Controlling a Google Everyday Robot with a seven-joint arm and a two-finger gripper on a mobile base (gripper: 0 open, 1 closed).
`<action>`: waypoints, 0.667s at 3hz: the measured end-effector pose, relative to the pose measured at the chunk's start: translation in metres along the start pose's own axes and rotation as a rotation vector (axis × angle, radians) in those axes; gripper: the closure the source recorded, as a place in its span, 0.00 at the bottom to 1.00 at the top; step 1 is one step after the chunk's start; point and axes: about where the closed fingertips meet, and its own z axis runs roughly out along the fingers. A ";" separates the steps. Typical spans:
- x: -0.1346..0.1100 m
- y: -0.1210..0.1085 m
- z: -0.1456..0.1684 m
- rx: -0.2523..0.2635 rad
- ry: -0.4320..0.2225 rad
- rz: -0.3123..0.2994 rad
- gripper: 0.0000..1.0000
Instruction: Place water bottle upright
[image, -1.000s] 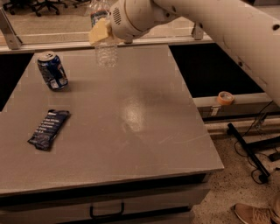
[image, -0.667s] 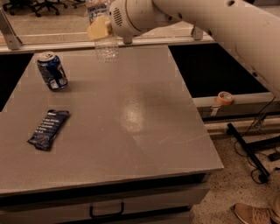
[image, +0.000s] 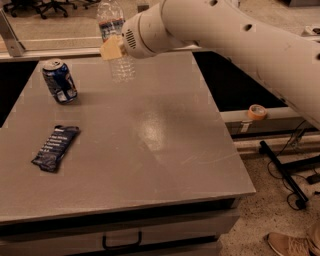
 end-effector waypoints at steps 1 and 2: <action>-0.006 -0.006 0.003 0.032 0.068 0.007 1.00; -0.031 0.013 0.014 0.099 0.208 0.100 1.00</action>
Offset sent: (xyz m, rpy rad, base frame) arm -0.0353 0.0153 -0.0390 0.3902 -0.3774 0.2860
